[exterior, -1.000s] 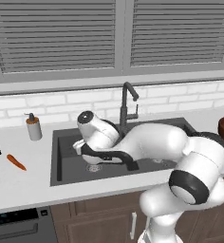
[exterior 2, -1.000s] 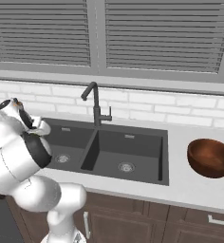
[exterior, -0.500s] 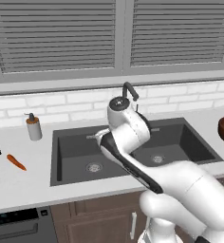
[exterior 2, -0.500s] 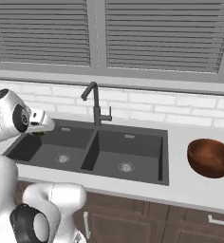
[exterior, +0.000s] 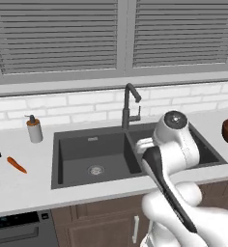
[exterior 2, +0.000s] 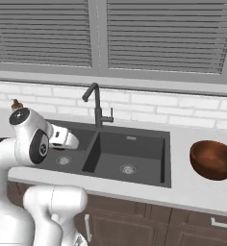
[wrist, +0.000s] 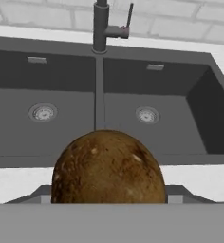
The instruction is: Pick the mushroom from the sink and place it in the bowl. Then pick the bowl and place it in the microwave. Then close the microwave door and press the start button.
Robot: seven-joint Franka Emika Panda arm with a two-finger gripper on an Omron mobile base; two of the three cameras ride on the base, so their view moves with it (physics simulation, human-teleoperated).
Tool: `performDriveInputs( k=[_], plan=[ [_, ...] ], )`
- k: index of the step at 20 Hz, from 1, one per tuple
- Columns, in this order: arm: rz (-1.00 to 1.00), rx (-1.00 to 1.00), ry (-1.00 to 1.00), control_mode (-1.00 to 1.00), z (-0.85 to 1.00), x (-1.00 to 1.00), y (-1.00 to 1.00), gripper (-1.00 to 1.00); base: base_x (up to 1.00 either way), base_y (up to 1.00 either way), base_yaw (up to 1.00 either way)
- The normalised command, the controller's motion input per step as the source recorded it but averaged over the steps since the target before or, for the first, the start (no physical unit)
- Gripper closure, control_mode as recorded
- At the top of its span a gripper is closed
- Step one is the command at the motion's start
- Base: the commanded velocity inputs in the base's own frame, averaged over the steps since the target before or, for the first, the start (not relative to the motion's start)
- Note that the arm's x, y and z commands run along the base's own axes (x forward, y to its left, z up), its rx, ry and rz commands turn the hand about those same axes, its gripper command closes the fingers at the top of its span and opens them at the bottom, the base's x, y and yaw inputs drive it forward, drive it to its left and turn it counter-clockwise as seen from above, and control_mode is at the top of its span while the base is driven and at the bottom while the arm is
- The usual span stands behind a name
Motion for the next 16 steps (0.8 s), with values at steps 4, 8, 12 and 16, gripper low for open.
performDriveInputs(
  k=[4,8,12,16],
  plan=[
    [-0.31,0.04,0.0,-1.0,0.36,-0.02,-1.0,1.0,0.0,0.0,0.0],
    [-0.34,0.0,0.06,-1.0,0.33,0.13,-1.0,1.0,0.0,0.0,0.0],
    [-0.3,0.0,0.02,-1.0,0.32,0.27,-1.0,1.0,0.0,0.0,0.0],
    [-0.24,0.0,0.0,-1.0,0.12,0.35,-1.0,1.0,0.0,0.0,0.0]
  ],
)
